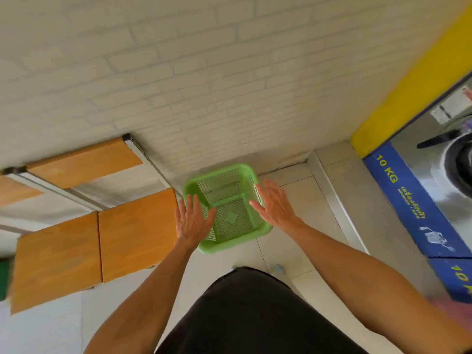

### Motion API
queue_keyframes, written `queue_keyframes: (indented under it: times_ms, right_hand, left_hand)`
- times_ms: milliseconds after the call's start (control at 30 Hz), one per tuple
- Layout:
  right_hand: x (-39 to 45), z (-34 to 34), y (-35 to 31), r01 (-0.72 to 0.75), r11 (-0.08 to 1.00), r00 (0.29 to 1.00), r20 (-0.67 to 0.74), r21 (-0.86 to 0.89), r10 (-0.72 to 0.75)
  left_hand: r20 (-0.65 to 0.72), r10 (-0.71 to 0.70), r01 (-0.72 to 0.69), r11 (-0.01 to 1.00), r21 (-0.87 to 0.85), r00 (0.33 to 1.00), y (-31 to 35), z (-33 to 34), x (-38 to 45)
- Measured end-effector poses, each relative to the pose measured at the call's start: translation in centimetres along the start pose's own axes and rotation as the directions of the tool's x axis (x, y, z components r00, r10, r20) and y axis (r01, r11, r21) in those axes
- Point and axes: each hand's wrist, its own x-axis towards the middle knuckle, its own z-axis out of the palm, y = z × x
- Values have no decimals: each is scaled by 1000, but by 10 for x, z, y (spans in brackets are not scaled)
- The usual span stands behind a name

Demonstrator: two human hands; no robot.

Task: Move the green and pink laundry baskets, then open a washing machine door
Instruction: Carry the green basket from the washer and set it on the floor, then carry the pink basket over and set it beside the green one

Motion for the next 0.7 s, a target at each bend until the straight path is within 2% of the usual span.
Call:
queue_keyframes:
  times_ms: [100,233,400,600,700]
  right_hand:
    - [-38,-8,25,-58,998,996,-59,28,60]
    - [-87,-20,69,-152,987,979,-131,54,158]
    - [-167,-37,140,-294,953,926,-226,70,302]
    - [-298,-14,243,-433,892,857,-249,128,452]
    - [-373,7,299,-528,826,784,-261,196,563]
  left_hand:
    - [31,55,-55,998,8,998,38,1,-15]
    - [47,205,-208,975,80,978,92,8,-33]
    - [45,363,-366,922,128,931,177,21,-72]
    - [48,530,-529,829,183,847,286,73,-156]
    - [64,626,-625,756,197,777,339,112,-203]
